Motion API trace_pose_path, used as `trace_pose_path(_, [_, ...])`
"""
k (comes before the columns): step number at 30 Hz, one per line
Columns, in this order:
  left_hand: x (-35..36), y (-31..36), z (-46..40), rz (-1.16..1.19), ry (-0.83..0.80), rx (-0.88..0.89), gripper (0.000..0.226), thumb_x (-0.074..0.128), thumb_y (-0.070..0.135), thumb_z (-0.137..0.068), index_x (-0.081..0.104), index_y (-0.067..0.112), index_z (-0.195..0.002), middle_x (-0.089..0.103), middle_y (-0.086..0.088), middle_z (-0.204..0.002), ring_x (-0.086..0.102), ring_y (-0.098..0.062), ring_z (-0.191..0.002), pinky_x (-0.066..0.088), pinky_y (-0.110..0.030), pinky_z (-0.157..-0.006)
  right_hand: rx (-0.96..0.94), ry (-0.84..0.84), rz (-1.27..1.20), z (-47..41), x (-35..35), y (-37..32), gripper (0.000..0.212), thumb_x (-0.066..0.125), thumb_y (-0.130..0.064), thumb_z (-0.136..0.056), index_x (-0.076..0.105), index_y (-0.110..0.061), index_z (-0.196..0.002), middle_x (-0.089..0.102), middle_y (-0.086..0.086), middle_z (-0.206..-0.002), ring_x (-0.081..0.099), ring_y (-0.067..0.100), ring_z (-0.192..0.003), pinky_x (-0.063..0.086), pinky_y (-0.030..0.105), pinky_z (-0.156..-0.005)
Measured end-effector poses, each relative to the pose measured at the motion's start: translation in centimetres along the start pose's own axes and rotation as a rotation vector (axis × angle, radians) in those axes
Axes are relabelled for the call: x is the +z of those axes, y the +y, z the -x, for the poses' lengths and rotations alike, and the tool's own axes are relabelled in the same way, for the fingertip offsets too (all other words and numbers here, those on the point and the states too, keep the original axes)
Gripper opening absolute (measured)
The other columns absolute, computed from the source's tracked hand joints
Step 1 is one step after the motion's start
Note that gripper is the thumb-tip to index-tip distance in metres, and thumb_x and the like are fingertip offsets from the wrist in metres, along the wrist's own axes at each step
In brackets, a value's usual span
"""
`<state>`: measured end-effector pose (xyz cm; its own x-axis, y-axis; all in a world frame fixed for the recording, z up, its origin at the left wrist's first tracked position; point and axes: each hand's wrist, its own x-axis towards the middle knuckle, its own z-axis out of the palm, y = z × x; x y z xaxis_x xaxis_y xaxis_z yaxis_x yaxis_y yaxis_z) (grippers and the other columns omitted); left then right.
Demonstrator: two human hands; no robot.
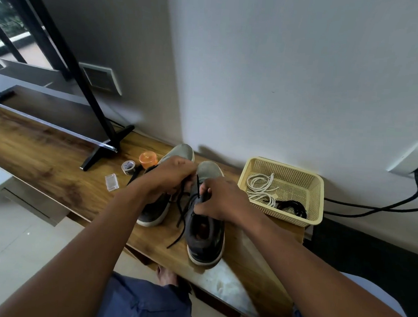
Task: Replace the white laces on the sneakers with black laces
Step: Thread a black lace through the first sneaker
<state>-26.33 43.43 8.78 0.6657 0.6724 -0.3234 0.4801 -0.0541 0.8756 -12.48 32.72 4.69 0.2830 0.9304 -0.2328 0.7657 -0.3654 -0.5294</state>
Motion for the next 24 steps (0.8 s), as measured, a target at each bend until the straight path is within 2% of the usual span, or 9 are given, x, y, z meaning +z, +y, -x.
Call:
trace_pose_path(4, [-0.7,0.7,0.0,0.312,0.014,0.077,0.024,0.056,0.021,-0.088,0.055,0.019,-0.064,0.046,-0.004,-0.060,0.022,-0.010,-0.043,0.018,-0.018,-0.038,-0.004,-0.012,-0.007,0.0,0.0,0.1,0.039,0.075,-0.051,-0.067,0.064,-0.042,-0.104,0.063,-0.009,-0.120,0.053,0.024,-0.126,0.052,0.043,-0.097])
trace_pose_path(6, [-1.1,0.9,0.3,0.369,-0.029,0.125,0.014,0.055,0.023,-0.082,0.051,0.015,-0.070,0.044,-0.003,-0.060,0.022,-0.008,-0.042,0.018,-0.017,-0.037,-0.006,-0.009,-0.013,-0.1,0.0,0.2,0.043,0.075,-0.051,-0.067,0.064,-0.043,-0.108,0.062,-0.009,-0.122,0.053,0.023,-0.126,0.052,0.043,-0.097])
trace_pose_path(9, [-1.2,0.9,0.8,0.375,-0.078,0.169,0.014,0.054,0.022,-0.081,0.049,0.013,-0.072,0.043,-0.004,-0.060,0.022,-0.008,-0.042,0.018,-0.017,-0.037,-0.007,-0.009,-0.012,-0.1,0.0,0.3,0.045,0.076,-0.051,-0.067,0.065,-0.042,-0.109,0.063,-0.009,-0.122,0.053,0.023,-0.125,0.052,0.043,-0.097])
trace_pose_path(11, [-1.4,0.7,1.0,0.249,-0.067,0.207,0.017,0.056,0.021,-0.082,0.054,0.007,-0.072,0.048,-0.010,-0.059,0.027,-0.012,-0.043,0.021,-0.018,-0.039,-0.013,-0.016,-0.009,-0.1,0.0,0.3,0.041,0.076,-0.051,-0.068,0.065,-0.041,-0.106,0.063,-0.009,-0.118,0.053,0.024,-0.124,0.053,0.042,-0.095])
trace_pose_path(14, [-1.8,0.0,1.2,-0.147,-0.111,0.219,0.028,0.065,0.020,-0.085,0.071,-0.003,-0.071,0.068,-0.019,-0.064,0.051,-0.017,-0.046,0.038,-0.020,-0.043,-0.031,-0.021,-0.003,-0.2,-0.1,0.4,0.026,0.077,-0.048,-0.072,0.063,-0.035,-0.090,0.062,-0.007,-0.108,0.056,0.027,-0.120,0.053,0.039,-0.089])
trace_pose_path(17, [-2.2,-0.7,1.6,-0.431,-0.356,-0.035,0.042,0.064,0.039,-0.101,0.082,0.013,-0.073,0.080,-0.005,-0.081,0.076,-0.014,-0.071,0.056,-0.023,-0.066,-0.048,-0.021,-0.035,-0.2,-0.4,0.5,0.034,0.078,-0.046,-0.074,0.071,-0.031,-0.104,0.069,-0.006,-0.111,0.060,0.026,-0.118,0.055,0.040,-0.096])
trace_pose_path(19, [-2.4,-1.2,1.5,-0.497,-0.427,-0.137,0.054,0.055,0.049,-0.105,0.083,0.016,-0.073,0.082,0.001,-0.092,0.079,-0.012,-0.088,0.058,-0.028,-0.081,-0.063,-0.019,-0.025,-0.1,-0.6,0.4,0.038,0.079,-0.045,-0.075,0.073,-0.030,-0.110,0.071,-0.005,-0.113,0.062,0.024,-0.116,0.055,0.040,-0.097])
trace_pose_path(21, [-2.4,-1.6,1.4,-0.532,-0.389,-0.182,0.054,0.057,0.050,-0.105,0.083,0.016,-0.072,0.082,0.003,-0.092,0.078,-0.009,-0.090,0.059,-0.031,-0.081,-0.073,-0.020,-0.018,-0.1,-0.7,0.3,0.037,0.080,-0.043,-0.075,0.074,-0.030,-0.110,0.071,-0.004,-0.114,0.063,0.023,-0.116,0.055,0.039,-0.097])
trace_pose_path(24, [-1.9,-2.1,1.0,-0.589,-0.107,-0.181,0.036,0.068,0.035,-0.101,0.081,0.013,-0.076,0.080,-0.001,-0.075,0.079,-0.015,-0.071,0.063,-0.029,-0.063,-0.060,-0.021,-0.027,-0.3,-0.7,0.3,0.036,0.082,-0.043,-0.075,0.073,-0.031,-0.108,0.070,-0.003,-0.116,0.060,0.024,-0.118,0.055,0.040,-0.096])
